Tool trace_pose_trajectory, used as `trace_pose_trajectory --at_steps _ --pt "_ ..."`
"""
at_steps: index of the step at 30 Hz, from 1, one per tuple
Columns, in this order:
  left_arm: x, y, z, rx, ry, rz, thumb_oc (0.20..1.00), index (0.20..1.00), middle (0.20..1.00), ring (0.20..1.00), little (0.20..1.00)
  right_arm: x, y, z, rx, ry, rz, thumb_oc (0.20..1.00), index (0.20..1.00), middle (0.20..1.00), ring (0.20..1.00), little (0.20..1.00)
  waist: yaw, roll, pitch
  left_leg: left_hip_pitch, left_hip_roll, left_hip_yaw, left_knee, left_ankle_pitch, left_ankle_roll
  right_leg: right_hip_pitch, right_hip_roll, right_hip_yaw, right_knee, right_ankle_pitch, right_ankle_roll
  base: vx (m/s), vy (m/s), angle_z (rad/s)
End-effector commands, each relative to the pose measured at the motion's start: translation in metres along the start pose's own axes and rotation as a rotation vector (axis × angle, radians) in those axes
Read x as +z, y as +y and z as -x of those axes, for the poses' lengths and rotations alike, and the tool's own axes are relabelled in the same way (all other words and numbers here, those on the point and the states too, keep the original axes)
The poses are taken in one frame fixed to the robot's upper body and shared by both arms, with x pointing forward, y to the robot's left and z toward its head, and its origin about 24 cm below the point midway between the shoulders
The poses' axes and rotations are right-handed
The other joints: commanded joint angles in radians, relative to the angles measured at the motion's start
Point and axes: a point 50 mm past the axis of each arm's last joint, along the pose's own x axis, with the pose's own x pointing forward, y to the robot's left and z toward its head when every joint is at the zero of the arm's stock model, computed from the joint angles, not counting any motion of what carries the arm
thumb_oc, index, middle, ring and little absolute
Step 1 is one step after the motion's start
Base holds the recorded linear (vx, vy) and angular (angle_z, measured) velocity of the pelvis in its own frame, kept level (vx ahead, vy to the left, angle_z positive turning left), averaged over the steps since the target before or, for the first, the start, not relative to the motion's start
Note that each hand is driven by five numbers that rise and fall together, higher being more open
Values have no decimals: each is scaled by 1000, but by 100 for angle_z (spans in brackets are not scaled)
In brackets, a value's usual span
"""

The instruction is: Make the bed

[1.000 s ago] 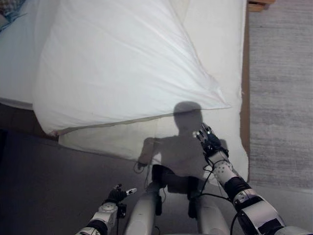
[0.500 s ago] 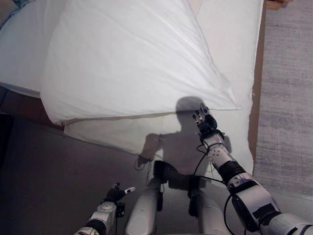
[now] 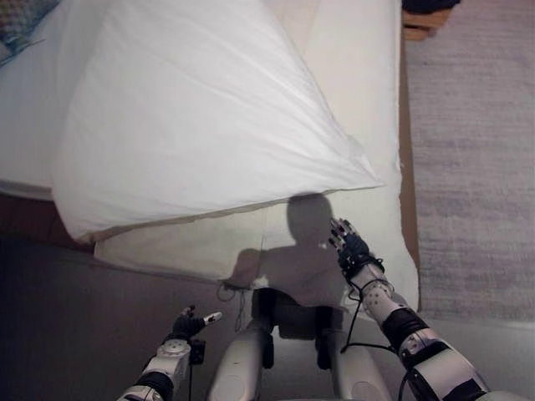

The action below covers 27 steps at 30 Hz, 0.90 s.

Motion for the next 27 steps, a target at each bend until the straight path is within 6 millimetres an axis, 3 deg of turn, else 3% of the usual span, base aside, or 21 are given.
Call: trace_pose_trajectory --at_steps 1,3,6,8,9,10,14,15,16,17,19,21,23,25,27 --pt "-8 -10 3 -23 13 -5 1000 1000 1000 1000 1000 17 13 -1 71 -64 -26 1000 1000 1000 1000 1000 11 -1 -38 -28 -39 -20 253 -37 75 33 -25 -6 -102 64 71 127 7 20" --pt "-2 -9 2 -20 -11 -9 1000 1000 1000 1000 1000 14 15 -1 67 -56 -51 1000 1000 1000 1000 1000 17 -14 -41 -40 37 -35 152 -11 82 40 -37 -3 -96 49 76 121 62 14" --pt "3 -6 1 -10 -25 -40 1000 1000 1000 1000 1000 15 14 -2 49 -51 -53 1000 1000 1000 1000 1000 23 -7 -49 -55 163 -92 -35 119 52 38 -55 18 -53 11 87 200 217 8" --pt "1 -2 0 2 -15 -57 1000 1000 1000 1000 1000 13 9 -2 37 -43 -69 1000 1000 1000 1000 1000 23 3 -66 -60 209 -77 -98 161 21 51 -74 26 -48 2 102 244 364 8" --pt "0 -3 1 1 -10 -58 1000 1000 1000 1000 1000 9 10 -1 42 -29 -77 1000 1000 1000 1000 1000 25 9 -79 -38 210 -67 -89 142 21 54 -86 31 -46 -4 117 226 385 -10" --pt "-2 -1 1 7 -3 -61 1000 1000 1000 1000 1000 6 12 0 51 -22 -74 1000 1000 1000 1000 1000 29 7 -86 -26 207 -67 -88 129 18 55 -94 34 -49 6 127 206 383 -27" --pt "-7 5 -1 20 29 -109 1000 1000 1000 1000 1000 -9 17 7 79 15 -115 1000 1000 1000 1000 1000 36 -35 -83 -48 114 -38 3 59 51 94 -174 54 -122 89 168 196 391 -41" --pt "-7 6 -1 26 34 -109 1000 1000 1000 1000 1000 -10 18 7 82 18 -121 1000 1000 1000 1000 1000 41 -40 -88 -54 101 -30 13 44 63 86 -185 54 -120 109 171 200 462 -10" --pt "-8 10 -1 41 41 -94 1000 1000 1000 1000 1000 -9 20 6 85 12 -136 1000 1000 1000 1000 1000 43 -45 -88 -57 69 -15 24 21 91 58 -206 66 -91 179 164 139 346 -1" --pt "-8 10 -1 41 41 -94 1000 1000 1000 1000 1000 -9 20 6 85 12 -136 1000 1000 1000 1000 1000 43 -46 -86 -55 69 -15 26 18 91 60 -206 66 -89 177 164 140 374 -2" --pt "-9 13 -1 53 47 -92 1000 1000 1000 1000 1000 -6 24 6 98 -3 -164 1000 1000 1000 1000 1000 40 -40 -83 -44 41 -8 14 9 116 35 -221 68 -41 228 154 123 330 -8" --pt "-5 17 -2 72 37 -97 1000 1000 1000 1000 1000 2 30 2 101 -28 -194 1000 1000 1000 1000 1000 44 -26 -72 -32 18 11 -6 2 136 7 -213 14 16 203 131 123 376 -13" --pt "-3 19 -2 79 28 -89 1000 1000 1000 1000 1000 7 30 1 96 -44 -203 1000 1000 1000 1000 1000 47 -22 -67 -32 12 16 -8 -4 138 6 -207 -4 19 191 132 54 192 -13" --pt "4 20 -3 83 9 -76 1000 1000 1000 1000 1000 21 34 -3 97 -87 -220 1000 1000 1000 1000 1000 44 -13 -54 -38 -3 17 -11 -3 138 -23 -131 17 1 129 119 28 157 -22" --pt "6 22 -4 97 5 -27 1000 1000 1000 1000 1000 39 43 -10 91 -141 -286 1000 1000 1000 1000 1000 60 -15 -40 -39 -21 37 -29 -6 136 -60 -96 -33 -115 146 124 67 109 -19"
